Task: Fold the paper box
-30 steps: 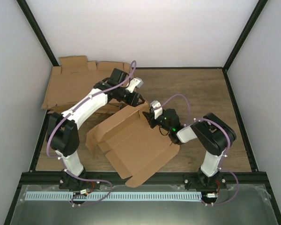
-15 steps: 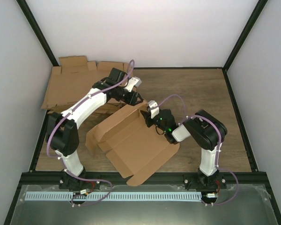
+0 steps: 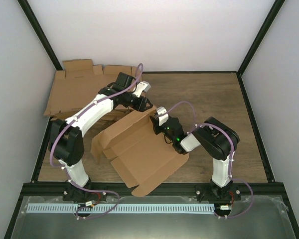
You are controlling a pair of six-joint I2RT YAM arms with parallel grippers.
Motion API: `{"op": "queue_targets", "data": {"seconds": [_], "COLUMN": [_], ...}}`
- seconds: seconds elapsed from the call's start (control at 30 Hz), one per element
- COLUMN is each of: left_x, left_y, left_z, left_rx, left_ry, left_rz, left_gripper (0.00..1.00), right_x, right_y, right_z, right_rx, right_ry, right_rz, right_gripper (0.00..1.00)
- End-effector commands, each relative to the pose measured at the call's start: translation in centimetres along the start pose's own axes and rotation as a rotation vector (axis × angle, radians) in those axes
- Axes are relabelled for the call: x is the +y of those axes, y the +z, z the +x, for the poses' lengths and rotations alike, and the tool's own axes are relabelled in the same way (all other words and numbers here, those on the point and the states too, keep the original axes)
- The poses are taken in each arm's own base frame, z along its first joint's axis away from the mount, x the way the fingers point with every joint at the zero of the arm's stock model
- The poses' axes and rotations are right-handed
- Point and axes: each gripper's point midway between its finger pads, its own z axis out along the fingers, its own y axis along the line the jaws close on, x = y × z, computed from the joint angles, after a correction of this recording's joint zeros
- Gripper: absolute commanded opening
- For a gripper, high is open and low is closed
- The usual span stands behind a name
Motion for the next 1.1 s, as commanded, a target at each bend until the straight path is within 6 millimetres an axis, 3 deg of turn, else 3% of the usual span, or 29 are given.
{"op": "queue_targets", "data": {"seconds": [0.0,0.17,0.27,0.43,0.63,0.77,0.83,1.07], "left_x": [-0.4,-0.5,-0.6,-1.2,-2.1,-3.0,-3.3,-3.8], "left_y": [1.3,1.1,0.9,0.8,0.7,0.9,0.8,0.5], "left_z": [3.6,3.7,3.7,3.6,3.5,4.1,4.3,4.2], "left_rx": [0.113,0.116,0.115,0.114,0.118,0.148,0.155,0.156], "left_ry": [-0.037,-0.037,-0.035,-0.037,-0.041,-0.055,-0.062,-0.067], "left_rz": [0.032,0.032,0.033,0.059,0.12,0.192,0.208,0.231], "left_gripper": [0.46,0.46,0.46,0.46,0.46,0.46,0.46,0.47], "right_x": [-0.1,-0.4,-0.3,0.1,0.5,0.3,-0.2,-1.0], "right_y": [0.4,0.1,0.0,-1.2,-1.4,-1.3,-1.6,-2.7], "right_z": [-2.4,-4.3,-4.4,-4.5,-4.6,-4.4,-4.4,-4.2], "right_rx": [-0.054,-0.1,-0.108,-0.133,-0.154,-0.149,-0.152,-0.114], "right_ry": [-0.01,-0.002,0.003,0.034,-0.005,-0.005,0.009,-0.002], "right_rz": [0.018,0.038,0.032,-0.003,-0.026,-0.011,0.013,0.054], "right_gripper": [0.31,0.32,0.34,0.47,0.41,0.12,0.03,0.01]}}
